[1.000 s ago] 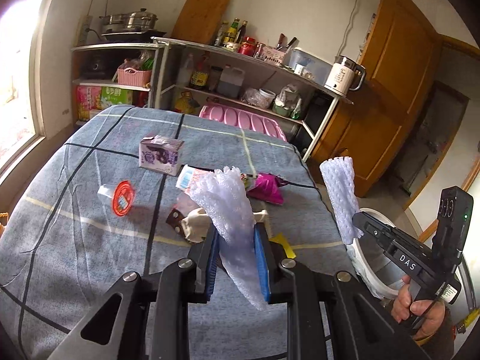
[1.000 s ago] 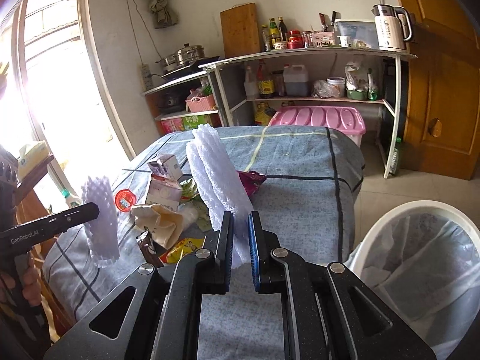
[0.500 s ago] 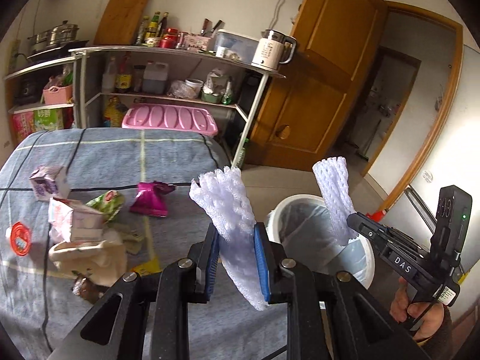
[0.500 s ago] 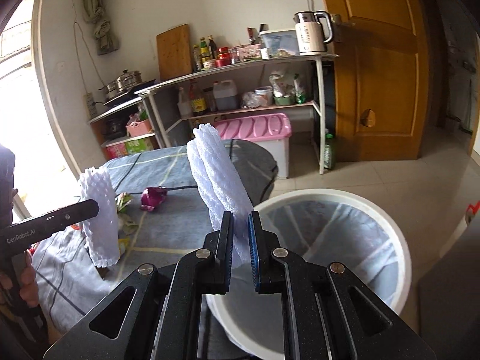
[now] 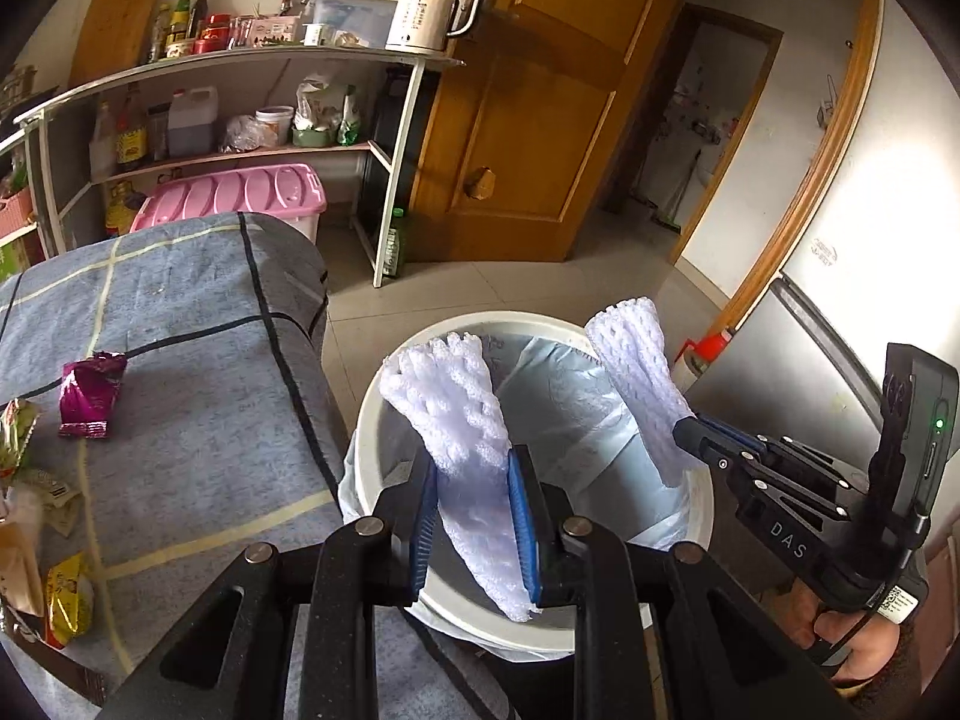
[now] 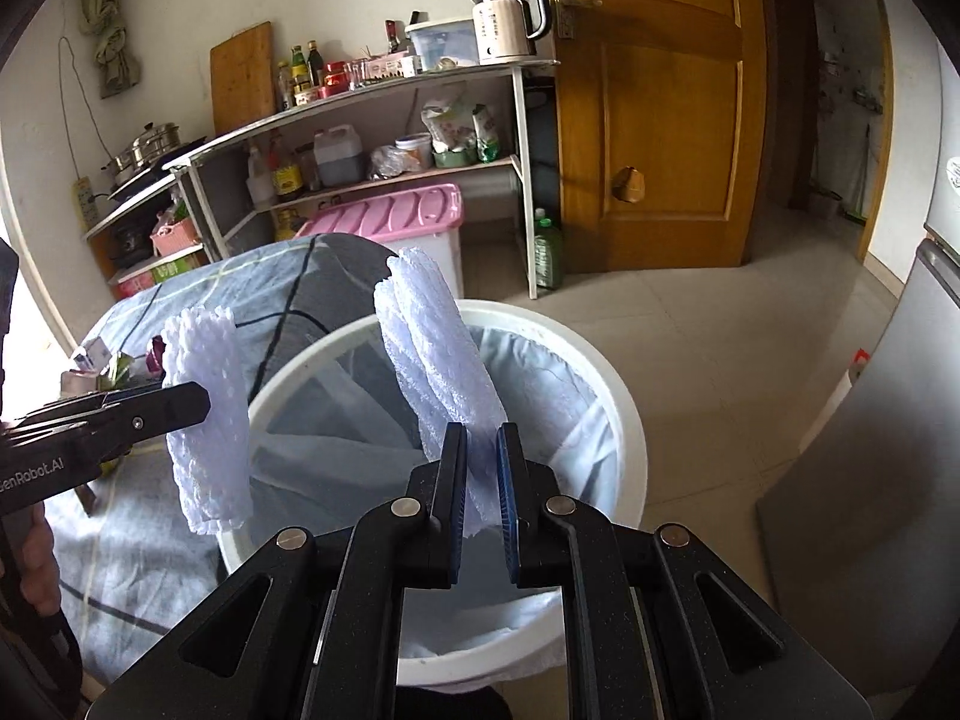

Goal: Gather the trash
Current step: 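Carry both foam nets over the white bin and open both tools to drop them, then move both open tools from the bin back over the table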

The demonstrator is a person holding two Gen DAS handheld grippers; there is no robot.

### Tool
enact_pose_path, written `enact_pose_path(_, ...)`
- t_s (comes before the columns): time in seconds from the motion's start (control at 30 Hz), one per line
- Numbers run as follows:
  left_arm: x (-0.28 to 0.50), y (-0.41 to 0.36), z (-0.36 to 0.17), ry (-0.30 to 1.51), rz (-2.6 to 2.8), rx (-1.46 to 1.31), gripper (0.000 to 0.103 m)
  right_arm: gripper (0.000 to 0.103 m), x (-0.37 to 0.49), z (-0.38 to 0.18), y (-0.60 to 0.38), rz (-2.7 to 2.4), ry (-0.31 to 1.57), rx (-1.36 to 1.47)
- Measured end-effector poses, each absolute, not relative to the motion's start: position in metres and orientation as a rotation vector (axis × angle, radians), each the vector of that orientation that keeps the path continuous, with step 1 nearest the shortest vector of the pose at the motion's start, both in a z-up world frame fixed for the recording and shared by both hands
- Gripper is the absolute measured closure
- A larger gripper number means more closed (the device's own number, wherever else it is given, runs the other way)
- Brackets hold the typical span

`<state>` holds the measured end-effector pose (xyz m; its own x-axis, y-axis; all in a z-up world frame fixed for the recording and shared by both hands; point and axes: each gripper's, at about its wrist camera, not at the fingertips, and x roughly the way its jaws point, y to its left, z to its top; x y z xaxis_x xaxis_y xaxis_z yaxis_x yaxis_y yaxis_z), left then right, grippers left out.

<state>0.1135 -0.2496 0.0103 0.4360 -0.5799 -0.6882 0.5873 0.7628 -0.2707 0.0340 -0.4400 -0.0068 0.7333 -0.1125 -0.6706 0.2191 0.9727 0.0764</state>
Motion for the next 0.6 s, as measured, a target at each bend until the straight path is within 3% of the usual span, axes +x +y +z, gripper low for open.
enact_pose_path(0.27,0.112,-0.275,-0.011,0.919,-0.744,0.041,0.079,0.092,0.035,-0.024,-0.451,-0.218,0.771,0.143)
enact_pose_path(0.37,0.116,-0.28,-0.015,0.933,-0.737,0.051,0.074,0.09,0.036,-0.025,-0.45,-0.216,0.779,0.138)
enact_pose_path(0.43,0.117,-0.279,-0.017,0.938,-0.728,0.048,0.069,0.078,0.035,-0.025,-0.448,-0.211,0.78,0.13)
enact_pose_path(0.5,0.116,-0.278,-0.016,0.931,-0.723,0.049,0.055,0.064,0.037,-0.024,-0.446,-0.213,0.775,0.123)
enact_pose_path(0.6,0.116,-0.272,-0.014,0.933,-0.727,0.028,0.054,0.063,0.035,-0.025,-0.444,-0.212,0.776,0.132)
